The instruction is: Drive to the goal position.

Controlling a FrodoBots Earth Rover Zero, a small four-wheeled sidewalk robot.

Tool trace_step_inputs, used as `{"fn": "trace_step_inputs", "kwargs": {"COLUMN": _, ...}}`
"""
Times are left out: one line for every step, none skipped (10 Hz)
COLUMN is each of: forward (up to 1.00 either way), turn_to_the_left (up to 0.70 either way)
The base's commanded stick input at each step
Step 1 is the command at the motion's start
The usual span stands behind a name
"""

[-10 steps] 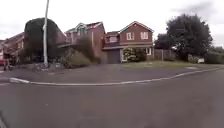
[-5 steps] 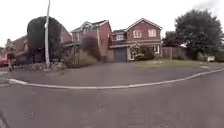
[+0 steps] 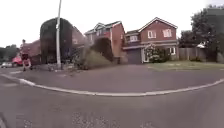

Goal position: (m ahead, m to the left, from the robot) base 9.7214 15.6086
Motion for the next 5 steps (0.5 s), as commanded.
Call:
{"fn": "trace_step_inputs", "kwargs": {"forward": 0.98, "turn_to_the_left": 0.39}}
{"fn": "trace_step_inputs", "kwargs": {"forward": 0.98, "turn_to_the_left": 0.39}}
{"fn": "trace_step_inputs", "kwargs": {"forward": 0.98, "turn_to_the_left": 0.39}}
{"fn": "trace_step_inputs", "kwargs": {"forward": 0.98, "turn_to_the_left": 0.39}}
{"fn": "trace_step_inputs", "kwargs": {"forward": 0.98, "turn_to_the_left": 0.39}}
